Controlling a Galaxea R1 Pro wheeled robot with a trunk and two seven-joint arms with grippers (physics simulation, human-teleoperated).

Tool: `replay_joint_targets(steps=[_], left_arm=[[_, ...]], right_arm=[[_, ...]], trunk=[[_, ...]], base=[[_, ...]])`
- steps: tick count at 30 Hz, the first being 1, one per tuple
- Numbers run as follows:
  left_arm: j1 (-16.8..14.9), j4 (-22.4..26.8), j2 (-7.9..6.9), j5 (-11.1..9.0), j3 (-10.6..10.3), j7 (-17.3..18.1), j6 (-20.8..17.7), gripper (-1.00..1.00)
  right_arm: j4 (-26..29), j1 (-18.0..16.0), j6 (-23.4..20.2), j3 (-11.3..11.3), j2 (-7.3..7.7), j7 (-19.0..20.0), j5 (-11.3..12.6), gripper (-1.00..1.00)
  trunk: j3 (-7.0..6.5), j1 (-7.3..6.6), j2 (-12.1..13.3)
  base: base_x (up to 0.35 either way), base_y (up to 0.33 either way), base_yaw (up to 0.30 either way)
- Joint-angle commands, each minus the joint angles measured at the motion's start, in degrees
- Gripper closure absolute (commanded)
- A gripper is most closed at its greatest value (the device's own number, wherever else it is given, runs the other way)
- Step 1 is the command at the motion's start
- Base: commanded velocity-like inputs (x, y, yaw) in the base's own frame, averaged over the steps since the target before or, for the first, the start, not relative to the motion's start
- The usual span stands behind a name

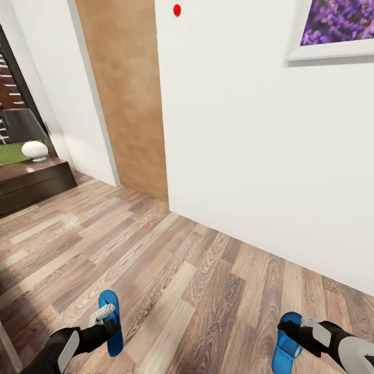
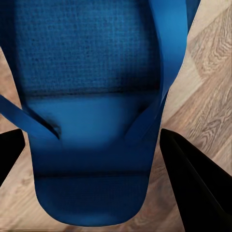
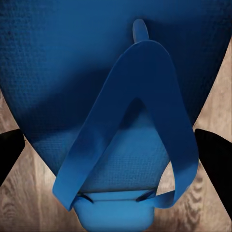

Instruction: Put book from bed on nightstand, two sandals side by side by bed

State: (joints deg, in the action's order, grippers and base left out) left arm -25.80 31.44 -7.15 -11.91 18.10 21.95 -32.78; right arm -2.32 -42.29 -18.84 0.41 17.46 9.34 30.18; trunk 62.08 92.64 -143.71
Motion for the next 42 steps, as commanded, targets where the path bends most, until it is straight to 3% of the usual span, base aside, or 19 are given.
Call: replay_joint_targets(steps=[1,18,42], left_arm=[[-0.04,0.02,0.03,-0.14,0.26,0.19,-0.43,1.0],[-0.04,0.07,0.03,-0.14,0.26,0.26,-0.39,1.0],[-0.04,0.11,0.09,-0.14,0.27,0.36,-0.37,1.0]], right_arm=[[-0.14,-0.07,-0.06,0.06,0.03,0.25,0.11,1.0],[-0.14,-0.07,-0.06,0.02,0.03,0.28,0.14,1.0],[-0.14,-0.07,-0.06,0.11,0.03,0.3,0.14,1.0]], trunk=[[0.05,-0.02,-0.02],[0.05,-0.02,-0.02],[0.05,-0.02,-0.02]], base=[[-0.047,-0.002,0.183],[-0.128,-0.009,0.183],[-0.147,-0.126,0.183]])
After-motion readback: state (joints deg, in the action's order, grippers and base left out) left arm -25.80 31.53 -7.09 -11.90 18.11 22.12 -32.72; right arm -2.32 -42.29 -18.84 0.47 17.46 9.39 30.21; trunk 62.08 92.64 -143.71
